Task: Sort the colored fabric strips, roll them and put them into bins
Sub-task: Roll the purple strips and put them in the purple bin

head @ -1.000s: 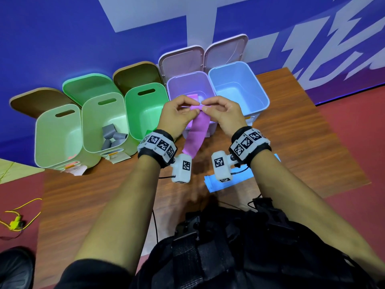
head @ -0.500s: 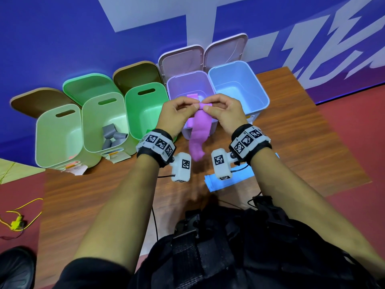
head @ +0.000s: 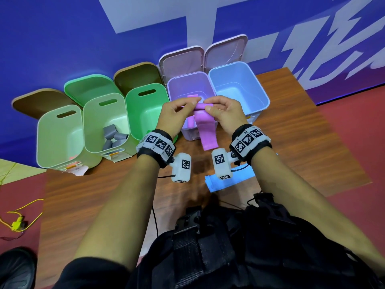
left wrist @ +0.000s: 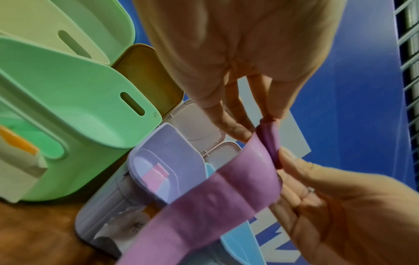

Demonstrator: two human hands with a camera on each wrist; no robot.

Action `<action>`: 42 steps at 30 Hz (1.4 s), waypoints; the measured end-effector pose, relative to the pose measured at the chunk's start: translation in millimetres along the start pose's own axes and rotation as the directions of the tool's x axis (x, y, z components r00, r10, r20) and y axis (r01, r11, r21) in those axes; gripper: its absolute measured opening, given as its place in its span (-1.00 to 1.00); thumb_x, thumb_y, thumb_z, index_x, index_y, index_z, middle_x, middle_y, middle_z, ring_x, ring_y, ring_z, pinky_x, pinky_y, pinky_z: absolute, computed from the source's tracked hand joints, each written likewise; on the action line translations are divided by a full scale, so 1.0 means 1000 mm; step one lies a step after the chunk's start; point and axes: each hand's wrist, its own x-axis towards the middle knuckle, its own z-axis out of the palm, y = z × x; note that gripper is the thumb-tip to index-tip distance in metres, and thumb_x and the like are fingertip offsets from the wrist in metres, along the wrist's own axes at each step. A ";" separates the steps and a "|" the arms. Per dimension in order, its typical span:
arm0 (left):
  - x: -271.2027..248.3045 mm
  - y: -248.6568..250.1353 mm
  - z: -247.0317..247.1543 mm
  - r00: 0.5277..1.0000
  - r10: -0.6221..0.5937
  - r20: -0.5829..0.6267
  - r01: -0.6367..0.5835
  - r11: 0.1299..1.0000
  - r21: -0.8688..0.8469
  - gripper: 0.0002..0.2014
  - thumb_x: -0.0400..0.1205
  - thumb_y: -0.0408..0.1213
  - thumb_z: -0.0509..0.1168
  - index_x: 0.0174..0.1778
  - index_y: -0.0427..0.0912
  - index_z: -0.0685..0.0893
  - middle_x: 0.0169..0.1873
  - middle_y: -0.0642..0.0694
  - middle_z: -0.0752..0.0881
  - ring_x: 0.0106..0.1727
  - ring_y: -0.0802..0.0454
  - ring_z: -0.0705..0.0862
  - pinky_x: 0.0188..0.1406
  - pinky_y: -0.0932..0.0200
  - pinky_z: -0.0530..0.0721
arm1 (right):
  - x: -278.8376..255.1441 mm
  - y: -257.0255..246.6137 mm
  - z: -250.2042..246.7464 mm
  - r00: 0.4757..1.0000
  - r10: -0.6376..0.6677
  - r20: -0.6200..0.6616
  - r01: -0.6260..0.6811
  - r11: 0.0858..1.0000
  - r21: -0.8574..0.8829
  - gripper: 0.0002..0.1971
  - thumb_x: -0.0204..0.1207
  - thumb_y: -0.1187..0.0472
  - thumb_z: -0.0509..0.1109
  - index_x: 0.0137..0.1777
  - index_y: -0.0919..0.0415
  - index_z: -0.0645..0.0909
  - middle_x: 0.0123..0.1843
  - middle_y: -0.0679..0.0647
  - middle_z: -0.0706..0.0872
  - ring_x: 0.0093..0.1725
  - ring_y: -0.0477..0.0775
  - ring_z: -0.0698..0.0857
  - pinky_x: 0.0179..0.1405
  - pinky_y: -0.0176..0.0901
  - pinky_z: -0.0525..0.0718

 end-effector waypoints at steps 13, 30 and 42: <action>0.003 -0.004 0.001 0.998 -0.063 -0.003 0.063 0.996 0.059 -0.86 0.67 -0.40 0.36 0.07 -0.27 0.81 -0.13 -0.21 0.83 -0.17 0.00 0.78 0.09 0.05 0.78 | 0.003 -0.002 -0.002 0.998 -0.055 -0.034 0.052 0.996 -0.077 -0.75 0.42 0.56 0.46 -0.04 0.22 0.72 0.06 0.24 0.82 0.02 0.04 0.78 0.01 -0.28 0.70; -0.003 -0.006 -0.002 0.998 -0.047 0.046 0.048 0.999 -0.025 -0.79 0.70 -0.37 0.33 0.22 -0.21 0.75 0.12 -0.18 0.80 0.09 0.03 0.79 0.12 0.19 0.73 | -0.002 0.002 0.002 0.998 -0.053 -0.036 0.050 0.996 -0.071 -0.78 0.48 0.60 0.41 0.05 0.39 0.69 0.06 0.27 0.78 -0.10 -0.20 0.78 -0.08 -0.38 0.69; 0.003 -0.012 0.002 0.997 -0.056 0.059 0.049 0.993 0.106 -0.88 0.66 -0.29 0.35 0.00 -0.16 0.80 -0.12 -0.21 0.81 -0.11 -0.06 0.74 0.20 -0.22 0.74 | -0.002 -0.002 0.002 0.997 -0.030 -0.068 0.027 0.999 -0.048 -0.66 0.40 0.67 0.41 0.13 0.39 0.67 0.04 0.18 0.76 -0.15 -0.24 0.76 -0.12 -0.40 0.68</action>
